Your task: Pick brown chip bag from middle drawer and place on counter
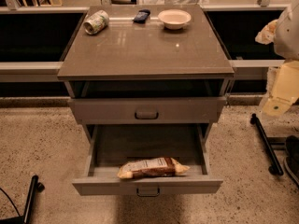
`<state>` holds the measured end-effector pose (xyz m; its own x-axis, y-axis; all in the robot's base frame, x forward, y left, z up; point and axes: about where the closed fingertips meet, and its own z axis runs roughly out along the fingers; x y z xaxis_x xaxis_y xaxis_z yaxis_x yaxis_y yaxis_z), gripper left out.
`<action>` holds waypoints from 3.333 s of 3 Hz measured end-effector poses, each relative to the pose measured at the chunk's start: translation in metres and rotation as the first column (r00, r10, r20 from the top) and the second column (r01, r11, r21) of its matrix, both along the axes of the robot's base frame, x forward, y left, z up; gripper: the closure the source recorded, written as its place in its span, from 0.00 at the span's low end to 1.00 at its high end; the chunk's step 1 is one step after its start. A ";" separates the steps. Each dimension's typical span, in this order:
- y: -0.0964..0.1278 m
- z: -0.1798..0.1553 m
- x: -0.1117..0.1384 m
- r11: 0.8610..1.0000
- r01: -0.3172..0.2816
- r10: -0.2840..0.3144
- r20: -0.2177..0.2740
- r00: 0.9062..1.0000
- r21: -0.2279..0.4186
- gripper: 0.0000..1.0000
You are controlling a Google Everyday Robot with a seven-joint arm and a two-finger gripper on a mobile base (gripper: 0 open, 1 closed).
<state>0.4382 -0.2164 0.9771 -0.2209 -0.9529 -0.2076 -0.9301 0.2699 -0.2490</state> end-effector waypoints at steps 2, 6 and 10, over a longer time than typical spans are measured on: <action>0.020 -0.057 0.018 0.995 -0.037 0.043 -0.064 0.997 0.090 0.00; 0.065 -0.224 0.004 0.921 -0.227 0.259 -0.062 0.964 0.317 0.00; 0.188 -0.435 0.060 0.775 -0.359 0.454 -0.063 0.889 0.521 0.31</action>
Offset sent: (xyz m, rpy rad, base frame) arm 0.0418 0.0467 -0.1373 0.2162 0.1716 0.0954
